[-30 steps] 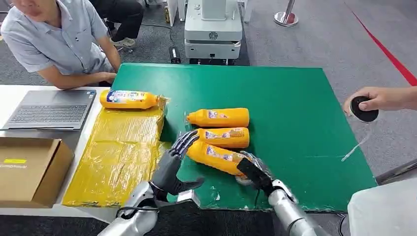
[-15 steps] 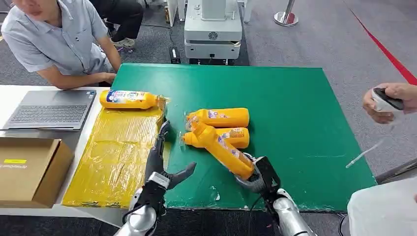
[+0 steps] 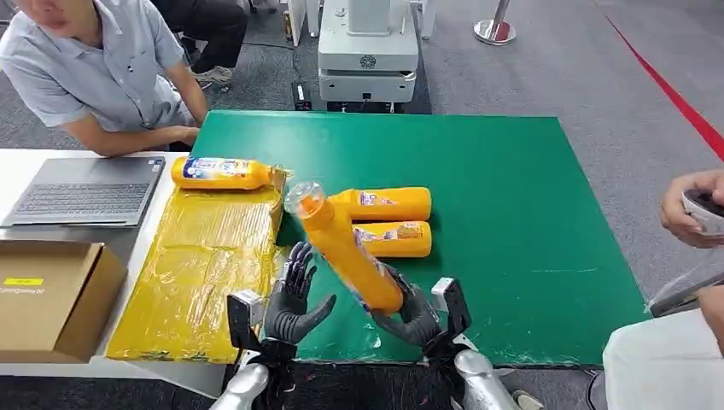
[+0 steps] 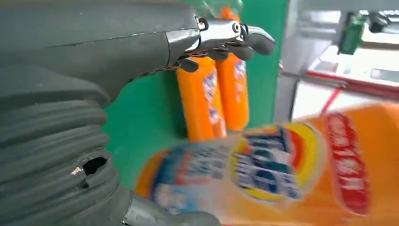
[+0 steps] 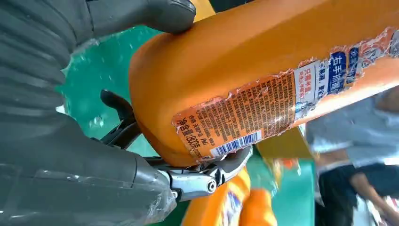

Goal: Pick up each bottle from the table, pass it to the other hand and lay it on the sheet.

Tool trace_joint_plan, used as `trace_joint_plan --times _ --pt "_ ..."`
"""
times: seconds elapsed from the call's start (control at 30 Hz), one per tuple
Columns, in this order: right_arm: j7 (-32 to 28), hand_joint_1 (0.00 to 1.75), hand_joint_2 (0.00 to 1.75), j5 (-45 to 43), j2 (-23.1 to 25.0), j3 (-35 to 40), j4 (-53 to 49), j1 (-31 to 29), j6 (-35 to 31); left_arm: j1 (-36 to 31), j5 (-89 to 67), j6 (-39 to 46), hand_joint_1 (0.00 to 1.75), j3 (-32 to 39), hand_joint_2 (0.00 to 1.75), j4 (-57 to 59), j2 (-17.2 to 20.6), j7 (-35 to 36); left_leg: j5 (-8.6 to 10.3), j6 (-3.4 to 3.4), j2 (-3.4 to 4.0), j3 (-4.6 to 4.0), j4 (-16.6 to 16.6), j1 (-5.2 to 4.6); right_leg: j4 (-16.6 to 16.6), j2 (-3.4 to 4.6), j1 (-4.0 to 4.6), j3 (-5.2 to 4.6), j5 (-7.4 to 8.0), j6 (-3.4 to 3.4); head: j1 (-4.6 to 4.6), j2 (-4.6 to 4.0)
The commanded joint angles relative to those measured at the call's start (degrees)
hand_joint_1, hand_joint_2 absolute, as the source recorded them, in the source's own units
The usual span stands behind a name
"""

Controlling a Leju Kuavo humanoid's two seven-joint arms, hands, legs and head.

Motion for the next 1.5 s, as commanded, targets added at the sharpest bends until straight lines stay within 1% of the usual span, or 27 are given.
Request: trace_joint_plan --times 0.03,0.07,0.13,0.2,0.3,0.4,0.5,0.57,0.6,0.63,0.77,0.9,1.03,1.17,1.27,1.33,1.37,1.4,1.43,1.47,1.5 --pt "-2.5 1.75 1.75 1.4 -2.1 6.5 5.1 -4.9 4.2 -5.1 0.4 -3.6 0.0 -0.5 1.75 -0.6 -1.1 -3.4 0.0 0.0 0.0 0.0 0.0 0.0 0.0 0.0 0.0 0.0 0.0 0.0 0.11 0.0" --pt "-2.7 1.75 1.75 1.5 -2.2 6.6 5.2 -4.8 4.2 -5.2 0.4 -3.6 0.0 -0.5 1.75 -0.6 -1.1 -3.4 0.0 0.0 0.0 0.0 0.0 0.0 0.0 0.0 0.0 0.0 0.0 0.0 0.13 0.0" --pt "-4.0 1.75 1.75 3.0 -2.9 9.3 6.6 -5.5 5.1 -5.2 0.8 -5.6 0.0 -0.3 1.75 -1.4 -0.9 -4.6 0.0 0.0 0.0 0.0 0.0 0.0 0.0 0.0 0.0 0.0 0.0 0.0 0.02 0.0" --pt "-4.2 1.75 1.75 3.0 -3.1 9.4 6.7 -5.4 5.1 -5.3 0.8 -5.6 0.0 -0.1 1.75 -1.5 -0.8 -4.6 0.0 0.0 0.0 0.0 0.0 0.0 0.0 0.0 0.0 0.0 0.0 0.0 -0.07 0.0" --pt "-5.0 1.75 1.75 4.1 -3.7 11.3 8.3 -6.0 4.8 -4.9 1.0 -7.7 0.0 0.1 1.75 -2.8 -0.4 -4.8 0.0 0.0 0.0 0.0 0.0 0.0 0.0 0.0 0.0 0.0 0.0 0.0 0.04 0.0" --pt "-4.7 1.75 1.75 3.6 -3.6 11.3 10.0 -6.9 3.7 -5.0 -2.3 -7.5 0.0 -1.5 1.75 -3.3 0.2 -4.9 0.0 0.0 0.0 0.0 0.0 0.0 0.0 0.0 0.0 0.0 0.0 0.0 0.04 0.0" --pt "-4.4 1.75 1.75 2.7 -3.2 11.0 10.7 -7.5 4.0 -4.9 -4.4 -6.7 0.0 -2.3 1.75 -2.5 0.1 -5.2 0.0 0.0 0.0 0.0 0.0 0.0 0.0 0.0 0.0 0.0 0.0 0.0 -0.07 0.0" --pt "-4.3 1.75 1.75 2.4 -3.1 10.9 10.7 -7.6 3.8 -5.0 -5.5 -5.7 0.0 -2.5 1.75 -1.8 0.0 -4.3 0.0 0.0 0.0 0.0 0.0 0.0 0.0 0.0 0.0 0.0 0.0 0.0 0.04 0.0" --pt "-4.3 1.75 1.75 2.2 -3.0 10.7 10.5 -7.6 3.3 -5.4 -7.5 -3.6 1.52 -3.0 1.75 -0.9 0.0 -4.6 0.0 0.0 0.0 0.0 0.0 0.0 0.0 0.0 0.0 0.0 0.0 0.0 0.06 0.0" --pt "-4.3 1.75 1.75 2.0 -3.0 10.6 10.5 -7.6 3.3 -5.5 -7.5 -4.0 1.75 -3.1 1.75 -0.7 0.0 -4.5 0.0 0.0 0.0 0.0 0.0 0.0 0.0 0.0 0.0 0.0 0.0 0.0 0.09 0.0" --pt "-3.6 1.75 1.75 1.2 -2.7 10.0 10.5 -8.0 3.1 -5.4 -7.4 -4.4 1.75 -2.9 1.75 -0.1 0.1 -4.3 0.0 0.0 0.0 0.0 0.0 0.0 0.0 0.0 0.0 0.0 0.0 0.0 -0.07 0.0" --pt "-2.7 1.75 1.75 -1.1 -2.3 8.2 10.5 -7.9 3.2 -5.2 -8.4 -3.4 1.75 -2.6 1.75 -0.2 0.1 -3.9 0.0 0.0 0.0 0.0 0.0 0.0 0.0 0.0 0.0 0.0 0.0 0.0 0.09 0.0" --pt "-1.5 1.75 1.75 -3.1 -2.4 6.6 9.8 -8.7 3.3 -5.1 -10.7 -2.9 1.75 -3.4 1.75 0.4 0.7 -2.9 0.0 0.0 0.0 0.0 0.0 0.0 0.0 0.0 0.0 0.0 0.0 0.0 -0.07 0.0" --pt "-1.1 1.75 1.75 -3.7 -2.4 6.3 9.5 -8.7 3.5 -5.2 -11.3 -2.7 1.75 -3.5 1.75 0.8 0.6 -2.9 0.0 0.0 0.0 0.0 0.0 0.0 0.0 0.0 0.0 0.0 0.0 0.0 0.09 0.0" --pt "0.0 1.75 1.75 -5.5 -2.2 5.1 8.3 -9.3 3.8 -5.4 -12.0 -2.4 1.75 -3.4 1.75 2.7 0.3 -2.3 0.0 0.0 0.0 0.0 0.0 0.0 0.0 0.0 0.0 0.0 0.0 0.0 -0.02 0.0" --pt "0.9 1.75 1.75 -6.2 -2.3 4.8 7.0 -9.0 3.6 -5.7 -14.4 0.9 1.75 -3.4 1.75 3.4 0.2 -1.8 0.0 0.0 0.0 0.0 0.0 0.0 0.0 0.0 0.0 0.0 0.0 0.0 -0.02 0.0" --pt "1.2 1.62 1.75 -6.8 -2.3 4.4 6.7 -8.8 3.5 -6.2 -18.6 5.9 1.75 -3.8 1.75 3.8 0.5 -0.9 0.0 0.0 0.0 0.0 0.0 0.0 0.0 0.0 0.0 0.0 0.0 0.0 0.0 0.0" --pt "1.8 1.54 1.75 -7.6 -2.5 3.9 5.9 -8.2 3.2 -6.9 -23.0 10.5 1.75 -4.1 1.75 3.7 1.0 1.8 0.0 0.0 0.0 0.0 0.0 0.0 0.0 0.0 0.0 0.0 0.0 0.0 0.04 0.0" --pt "2.0 1.45 1.75 -8.0 -2.6 3.3 5.5 -7.7 2.6 -7.5 -25.9 12.9 1.75 -4.0 1.75 3.7 1.7 4.5 0.0 0.0 0.0 0.0 0.0 0.0 0.0 0.0 0.0 0.0 0.0 0.0 0.02 0.0" --pt "2.0 1.2 1.75 -8.3 -2.6 3.0 5.4 -7.3 2.4 -7.8 -26.9 13.5 1.75 -3.7 1.75 3.3 2.3 5.2 0.0 0.0 0.0 0.0 0.0 0.0 0.0 0.0 0.0 0.0 0.0 0.0 0.02 0.0" --pt "1.9 0.87 1.75 -8.3 -2.6 2.8 5.4 -7.0 2.4 -8.1 -28.2 13.9 1.75 -3.3 1.75 2.8 3.1 5.9 0.0 0.0 0.0 0.0 0.0 0.0 0.0 0.0 0.0 0.0 0.0 0.0 0.02 0.0"
